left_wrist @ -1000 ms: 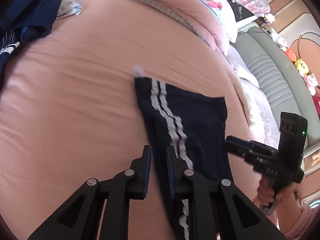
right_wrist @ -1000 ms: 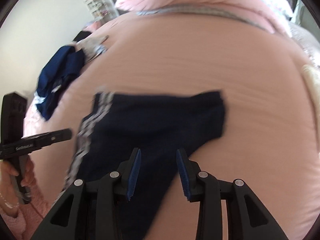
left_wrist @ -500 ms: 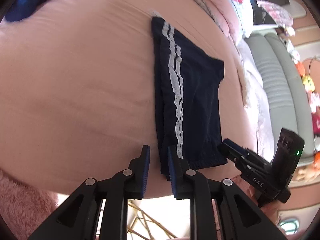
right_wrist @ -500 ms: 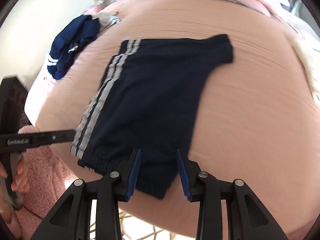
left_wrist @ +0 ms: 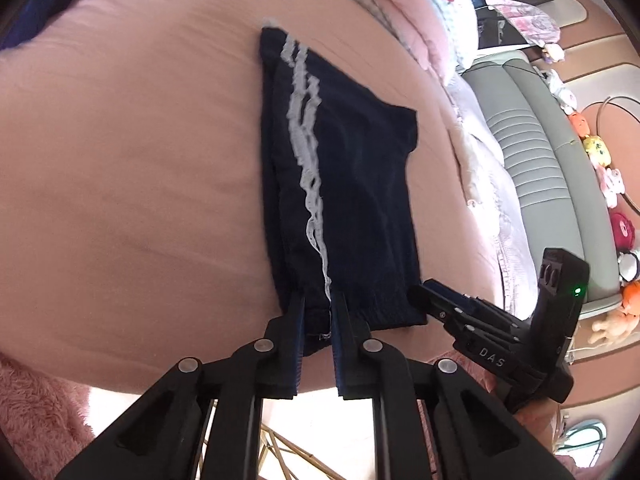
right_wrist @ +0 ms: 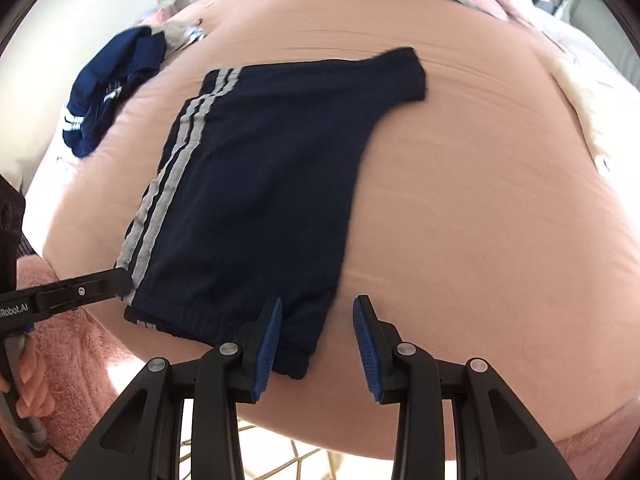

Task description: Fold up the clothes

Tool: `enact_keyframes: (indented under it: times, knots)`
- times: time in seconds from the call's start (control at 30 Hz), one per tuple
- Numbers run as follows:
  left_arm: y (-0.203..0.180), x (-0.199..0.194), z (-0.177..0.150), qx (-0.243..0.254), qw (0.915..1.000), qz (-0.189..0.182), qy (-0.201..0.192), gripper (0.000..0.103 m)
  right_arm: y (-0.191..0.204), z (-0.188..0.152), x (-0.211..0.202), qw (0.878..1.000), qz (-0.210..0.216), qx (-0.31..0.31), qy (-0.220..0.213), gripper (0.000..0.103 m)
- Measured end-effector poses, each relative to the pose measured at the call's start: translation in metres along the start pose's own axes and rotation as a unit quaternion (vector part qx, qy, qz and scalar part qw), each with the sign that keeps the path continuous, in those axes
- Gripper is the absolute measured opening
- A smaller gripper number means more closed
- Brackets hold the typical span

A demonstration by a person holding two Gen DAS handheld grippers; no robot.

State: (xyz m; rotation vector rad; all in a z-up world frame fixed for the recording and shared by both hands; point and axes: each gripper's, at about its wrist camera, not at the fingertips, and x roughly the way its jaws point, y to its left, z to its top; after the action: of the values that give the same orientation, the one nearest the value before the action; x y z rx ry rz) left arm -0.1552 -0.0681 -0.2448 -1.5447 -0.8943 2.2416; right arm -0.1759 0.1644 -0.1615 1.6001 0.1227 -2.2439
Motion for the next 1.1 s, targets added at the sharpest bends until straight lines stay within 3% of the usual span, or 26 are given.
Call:
enact_keyframes:
  times: [0.1, 0.2, 0.3, 0.37, 0.4, 0.43, 0.5, 0.6, 0.63, 0.67, 0.77, 0.83, 1.0, 1.1]
  knots:
    - [-0.014, -0.008, -0.002, 0.023, 0.9996, 0.005, -0.012, 0.01, -0.005, -0.003, -0.007, 1.0, -0.013, 0.0, -0.009, 0.036]
    - [-0.016, 0.025, 0.004, 0.016, 0.9986, 0.047, 0.018, 0.012, -0.009, -0.005, -0.008, 1.0, -0.024, 0.0, -0.013, 0.036]
    - [-0.006, 0.027, 0.007, -0.026, 0.9992, 0.027, 0.013, 0.014, -0.014, -0.01, 0.005, 0.999, -0.049, -0.008, 0.015, 0.036]
    - [-0.007, 0.015, 0.011, -0.043, 0.9988, 0.022, -0.001, 0.029, -0.013, -0.01, 0.0, 0.998, -0.059, -0.018, 0.012, 0.036]
    - [-0.008, 0.002, 0.01, -0.039, 0.9985, 0.032, -0.019, 0.043, -0.013, -0.009, -0.006, 0.998, -0.066, -0.02, 0.006, 0.036]
    - [-0.012, -0.006, 0.011, -0.031, 0.9981, 0.039, -0.038, 0.045, -0.013, -0.008, -0.012, 0.997, -0.074, -0.021, -0.002, 0.036]
    - [-0.022, -0.018, 0.014, -0.009, 0.9966, 0.051, -0.064, 0.045, -0.009, -0.004, -0.025, 0.998, -0.059, -0.024, -0.031, 0.036]
    - [-0.041, -0.014, 0.023, 0.045, 0.9946, 0.055, -0.075, 0.044, 0.003, 0.004, -0.038, 0.997, -0.013, -0.034, -0.071, 0.036]
    - [-0.04, -0.008, 0.026, 0.057, 0.9948, 0.053, -0.065, 0.037, 0.01, 0.006, -0.036, 0.996, -0.001, -0.047, -0.073, 0.036]
    - [-0.04, 0.0, 0.029, 0.069, 0.9948, 0.05, -0.055, 0.026, 0.015, 0.007, -0.029, 0.996, 0.003, -0.056, -0.063, 0.036]
    - [-0.038, 0.034, 0.03, 0.076, 0.9953, 0.059, -0.01, 0.02, 0.024, 0.003, -0.004, 0.997, 0.002, -0.071, -0.026, 0.036]
    - [-0.029, 0.032, 0.027, 0.076, 0.9938, 0.08, -0.001, 0.013, 0.019, -0.007, 0.002, 0.998, -0.008, -0.067, -0.015, 0.037]
    - [-0.011, 0.004, 0.033, 0.036, 0.9983, 0.038, -0.025, 0.013, -0.012, -0.011, -0.013, 1.0, 0.024, -0.003, -0.004, 0.042]
    - [-0.021, -0.007, 0.054, 0.059, 0.9961, 0.03, -0.059, 0.013, -0.013, 0.008, -0.03, 0.999, 0.036, -0.003, -0.032, 0.044]
